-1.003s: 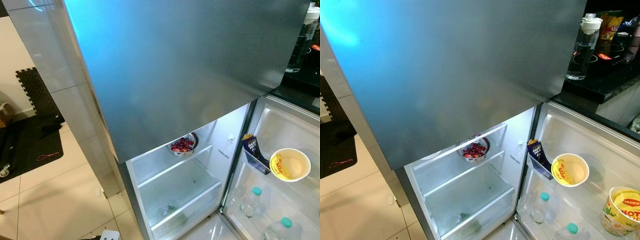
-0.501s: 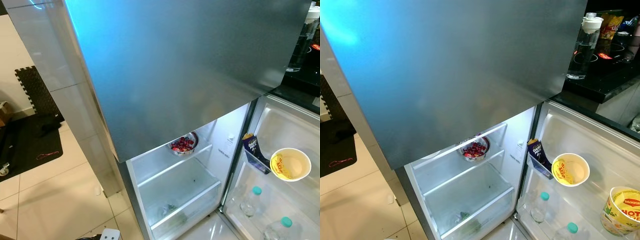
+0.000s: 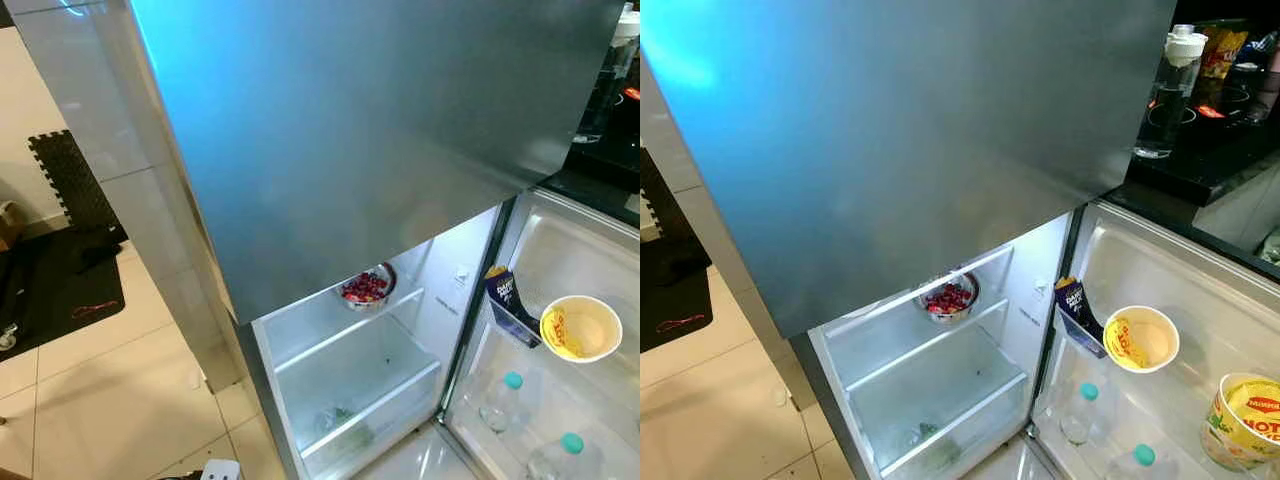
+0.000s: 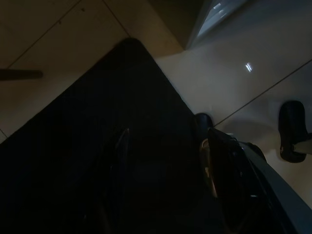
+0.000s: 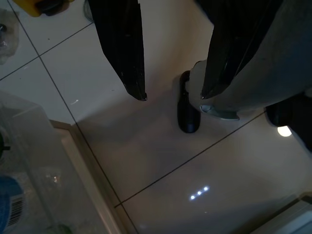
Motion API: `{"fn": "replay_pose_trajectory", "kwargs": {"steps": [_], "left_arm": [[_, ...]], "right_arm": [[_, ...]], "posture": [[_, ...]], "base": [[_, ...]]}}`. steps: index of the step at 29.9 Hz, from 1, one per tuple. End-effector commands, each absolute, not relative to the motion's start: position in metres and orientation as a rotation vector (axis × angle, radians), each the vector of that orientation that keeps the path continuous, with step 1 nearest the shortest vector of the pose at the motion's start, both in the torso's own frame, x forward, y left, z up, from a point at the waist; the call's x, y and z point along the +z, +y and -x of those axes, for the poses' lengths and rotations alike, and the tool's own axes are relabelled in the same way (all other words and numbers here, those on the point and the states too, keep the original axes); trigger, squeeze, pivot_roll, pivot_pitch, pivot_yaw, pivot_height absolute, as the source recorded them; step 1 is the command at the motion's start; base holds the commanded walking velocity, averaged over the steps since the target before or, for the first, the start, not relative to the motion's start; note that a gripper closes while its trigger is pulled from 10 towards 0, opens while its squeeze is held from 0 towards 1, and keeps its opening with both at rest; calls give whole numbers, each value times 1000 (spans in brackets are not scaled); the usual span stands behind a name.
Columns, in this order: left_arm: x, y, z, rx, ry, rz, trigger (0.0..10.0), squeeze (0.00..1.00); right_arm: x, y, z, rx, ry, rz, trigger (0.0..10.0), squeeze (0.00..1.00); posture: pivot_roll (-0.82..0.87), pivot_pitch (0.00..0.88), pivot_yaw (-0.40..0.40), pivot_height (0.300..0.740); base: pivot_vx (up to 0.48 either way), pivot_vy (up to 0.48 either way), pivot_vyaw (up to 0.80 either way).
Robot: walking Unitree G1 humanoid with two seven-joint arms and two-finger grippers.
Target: Restocking fridge
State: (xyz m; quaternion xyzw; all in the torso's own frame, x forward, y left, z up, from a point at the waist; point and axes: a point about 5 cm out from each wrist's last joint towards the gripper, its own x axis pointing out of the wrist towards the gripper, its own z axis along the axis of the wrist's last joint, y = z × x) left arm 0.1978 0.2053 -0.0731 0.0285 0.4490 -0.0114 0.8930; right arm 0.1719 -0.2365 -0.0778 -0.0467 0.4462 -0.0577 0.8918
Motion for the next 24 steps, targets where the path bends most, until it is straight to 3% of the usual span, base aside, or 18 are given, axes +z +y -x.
{"fn": "replay_pose_trajectory", "kwargs": {"steps": [1,24], "left_arm": [[-76,208,-192,-8,950,-52,10000,0],[-74,207,-197,-11,946,-56,10000,0]], "right_arm": [[-83,-232,-165,-103,961,102,10000,0],[-82,-234,-165,-116,964,101,10000,0]], "posture": [[-139,139,70,740],[-139,140,72,740]], "base": [[0,0,0],[0,0,0]]}}
